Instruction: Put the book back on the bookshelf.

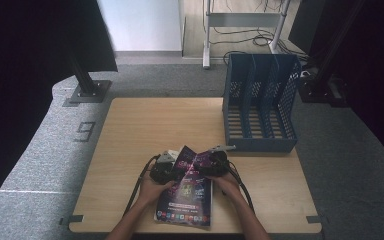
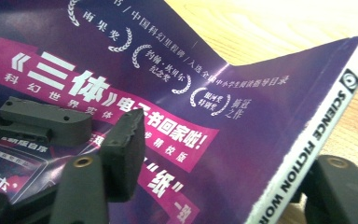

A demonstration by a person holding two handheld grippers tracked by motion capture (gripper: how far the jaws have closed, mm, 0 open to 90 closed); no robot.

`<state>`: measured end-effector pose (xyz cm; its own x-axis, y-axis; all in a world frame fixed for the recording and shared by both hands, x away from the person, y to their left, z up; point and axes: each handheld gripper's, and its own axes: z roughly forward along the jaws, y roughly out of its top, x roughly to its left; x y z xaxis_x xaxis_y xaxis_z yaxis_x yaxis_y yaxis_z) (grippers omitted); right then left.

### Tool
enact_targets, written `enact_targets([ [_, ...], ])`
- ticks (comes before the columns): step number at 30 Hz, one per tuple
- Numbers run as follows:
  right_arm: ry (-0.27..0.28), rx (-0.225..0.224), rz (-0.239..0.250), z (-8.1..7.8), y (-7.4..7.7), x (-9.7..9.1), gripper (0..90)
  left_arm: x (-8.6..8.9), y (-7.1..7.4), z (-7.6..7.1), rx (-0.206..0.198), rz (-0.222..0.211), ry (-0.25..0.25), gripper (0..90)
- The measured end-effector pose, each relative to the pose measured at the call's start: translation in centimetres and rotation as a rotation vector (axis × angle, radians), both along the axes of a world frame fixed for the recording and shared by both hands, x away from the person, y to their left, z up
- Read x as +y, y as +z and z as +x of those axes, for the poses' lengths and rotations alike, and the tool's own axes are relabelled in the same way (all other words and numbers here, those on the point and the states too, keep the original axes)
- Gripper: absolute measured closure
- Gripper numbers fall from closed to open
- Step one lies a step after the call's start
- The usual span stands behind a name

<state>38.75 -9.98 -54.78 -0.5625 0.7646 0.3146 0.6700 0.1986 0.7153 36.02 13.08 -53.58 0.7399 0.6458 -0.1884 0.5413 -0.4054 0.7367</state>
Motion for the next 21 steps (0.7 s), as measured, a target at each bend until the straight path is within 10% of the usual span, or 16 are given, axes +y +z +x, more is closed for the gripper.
enact_targets([
  [21,-0.050,0.050,0.172,-0.3,1.0,-1.5,71.3,1.0,0.9,-0.1,-0.001,-0.050,-0.007,79.3],
])
